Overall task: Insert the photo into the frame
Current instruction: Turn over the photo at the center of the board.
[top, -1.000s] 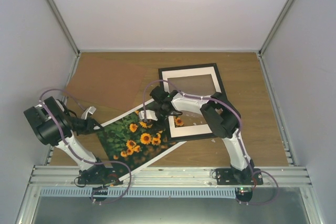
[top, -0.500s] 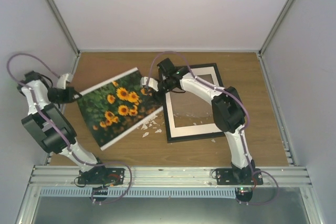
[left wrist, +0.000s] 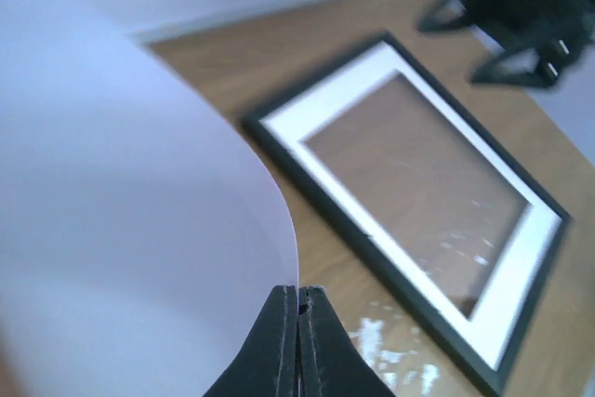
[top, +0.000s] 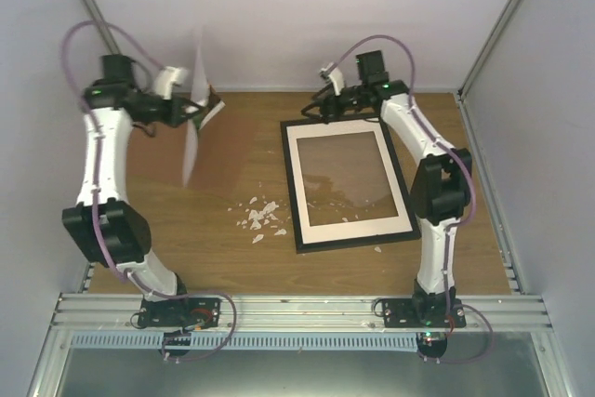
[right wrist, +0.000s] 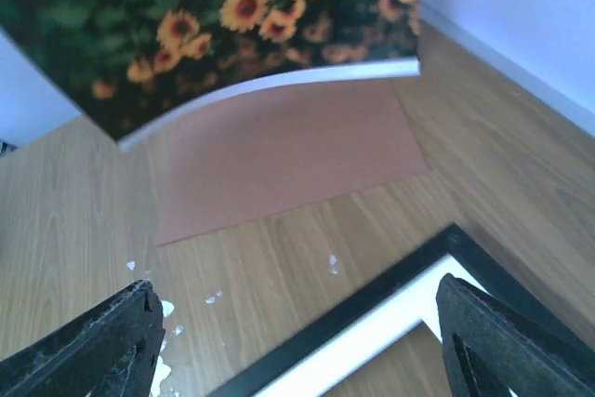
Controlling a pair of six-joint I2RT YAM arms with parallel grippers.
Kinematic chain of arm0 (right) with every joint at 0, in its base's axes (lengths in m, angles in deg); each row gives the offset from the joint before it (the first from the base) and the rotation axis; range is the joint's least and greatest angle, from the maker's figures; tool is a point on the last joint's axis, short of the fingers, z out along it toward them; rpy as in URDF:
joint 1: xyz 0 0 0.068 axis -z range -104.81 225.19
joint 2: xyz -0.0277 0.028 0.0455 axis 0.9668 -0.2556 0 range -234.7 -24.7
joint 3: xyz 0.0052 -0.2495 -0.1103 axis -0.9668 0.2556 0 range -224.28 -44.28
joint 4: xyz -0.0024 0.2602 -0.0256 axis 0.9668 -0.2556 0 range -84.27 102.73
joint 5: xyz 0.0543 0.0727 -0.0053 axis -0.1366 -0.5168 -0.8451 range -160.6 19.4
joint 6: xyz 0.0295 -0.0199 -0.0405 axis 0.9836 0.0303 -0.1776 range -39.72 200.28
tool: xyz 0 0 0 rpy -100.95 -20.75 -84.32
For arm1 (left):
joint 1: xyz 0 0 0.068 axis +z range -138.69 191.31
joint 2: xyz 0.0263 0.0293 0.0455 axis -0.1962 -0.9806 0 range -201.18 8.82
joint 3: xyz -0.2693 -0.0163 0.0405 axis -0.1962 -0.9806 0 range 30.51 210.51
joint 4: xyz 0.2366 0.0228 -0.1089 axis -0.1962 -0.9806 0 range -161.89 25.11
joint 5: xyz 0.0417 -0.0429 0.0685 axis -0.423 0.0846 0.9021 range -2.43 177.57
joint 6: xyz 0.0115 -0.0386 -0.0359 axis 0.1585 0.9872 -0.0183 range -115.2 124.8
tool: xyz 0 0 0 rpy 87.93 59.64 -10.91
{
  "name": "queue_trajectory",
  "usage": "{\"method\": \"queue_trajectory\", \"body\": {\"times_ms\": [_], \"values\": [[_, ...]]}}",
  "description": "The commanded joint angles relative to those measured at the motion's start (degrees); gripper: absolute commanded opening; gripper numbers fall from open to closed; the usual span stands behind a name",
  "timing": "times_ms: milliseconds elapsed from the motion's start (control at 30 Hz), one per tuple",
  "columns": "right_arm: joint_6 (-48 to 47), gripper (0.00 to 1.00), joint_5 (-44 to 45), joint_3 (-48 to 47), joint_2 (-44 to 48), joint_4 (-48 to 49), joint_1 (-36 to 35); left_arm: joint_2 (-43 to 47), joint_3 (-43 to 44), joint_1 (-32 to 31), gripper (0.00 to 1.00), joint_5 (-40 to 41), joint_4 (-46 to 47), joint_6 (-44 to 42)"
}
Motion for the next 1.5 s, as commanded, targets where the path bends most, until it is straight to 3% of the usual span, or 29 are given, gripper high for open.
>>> {"method": "queue_trajectory", "body": {"times_ms": [0,100,233,433,567,767,933,1367,1467], "values": [[12.3,0.85,-4.6,6.3,4.5,-0.1,4.5,1.2,-6.5,-14.4,0.0,-0.4,11.3,5.1],[19.0,0.91,-4.3,14.4,8.7,0.7,7.6,-2.9,-8.6,-25.0,0.0,-1.0,16.7,9.1],[25.3,0.91,-6.6,26.6,13.6,3.8,12.5,-8.4,-11.7,-36.7,0.0,-2.8,22.9,11.5],[23.2,0.89,-9.4,34.6,13.9,0.0,17.0,-16.8,-11.7,-47.9,0.0,-3.4,27.9,9.0],[23.6,0.86,-11.4,36.5,10.2,-1.9,22.8,-19.9,-10.9,-50.6,0.0,-2.3,28.5,7.7],[25.7,0.78,-12.8,37.3,6.3,-3.3,24.1,-21.9,-9.1,-52.1,0.0,-0.8,30.7,9.9],[29.5,0.61,-12.7,38.3,5.8,-0.5,24.2,-22.3,-9.2,-52.8,0.0,0.3,32.6,13.0],[35.2,0.3,-10.1,37.7,5.8,3.0,23.9,-23.4,-8.6,-57.8,0.0,8.6,36.2,16.2],[34.0,0.2,-6.5,37.4,6.1,2.1,23.9,-23.3,-8.2,-58.5,0.11,10.2,36.2,16.2]]}}
